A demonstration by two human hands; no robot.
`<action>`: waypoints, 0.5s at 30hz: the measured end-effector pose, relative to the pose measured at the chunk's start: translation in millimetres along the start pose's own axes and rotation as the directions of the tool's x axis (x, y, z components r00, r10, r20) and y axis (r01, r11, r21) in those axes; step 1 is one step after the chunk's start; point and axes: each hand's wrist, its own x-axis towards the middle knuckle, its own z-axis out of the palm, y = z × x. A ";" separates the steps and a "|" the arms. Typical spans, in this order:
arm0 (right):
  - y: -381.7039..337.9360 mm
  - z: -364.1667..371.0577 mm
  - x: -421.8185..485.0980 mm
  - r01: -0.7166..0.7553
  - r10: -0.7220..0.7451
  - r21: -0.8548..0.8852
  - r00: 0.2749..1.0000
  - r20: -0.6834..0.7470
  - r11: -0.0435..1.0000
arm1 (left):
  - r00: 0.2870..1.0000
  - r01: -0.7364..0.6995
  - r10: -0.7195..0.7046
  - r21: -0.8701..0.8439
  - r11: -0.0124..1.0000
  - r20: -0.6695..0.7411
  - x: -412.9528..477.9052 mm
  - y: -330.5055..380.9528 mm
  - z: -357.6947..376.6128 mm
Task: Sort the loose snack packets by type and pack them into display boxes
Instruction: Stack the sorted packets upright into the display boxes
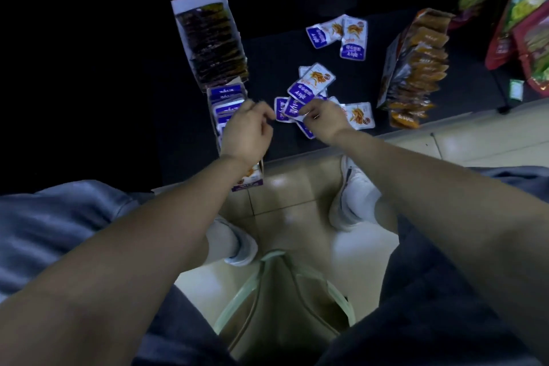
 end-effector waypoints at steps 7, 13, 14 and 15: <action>70.0 -39.7 35.9 -0.158 0.163 -0.223 0.987 0.004 0.962 | 0.938 0.023 -0.052 0.088 0.996 0.343 55.8 23.5 65.1; 96.8 -27.5 66.7 -0.129 0.152 -0.332 0.987 0.044 0.934 | 0.837 0.055 -0.170 0.230 0.972 0.521 82.5 12.0 92.1; 98.7 -23.6 67.4 -0.114 0.137 -0.365 0.990 0.038 0.924 | 0.816 0.050 -0.180 0.244 0.968 0.549 84.0 9.0 95.1; 99.6 -20.4 66.4 -0.095 0.112 -0.404 0.994 0.020 0.910 | 0.804 0.044 -0.186 0.256 0.966 0.565 84.6 6.0 98.0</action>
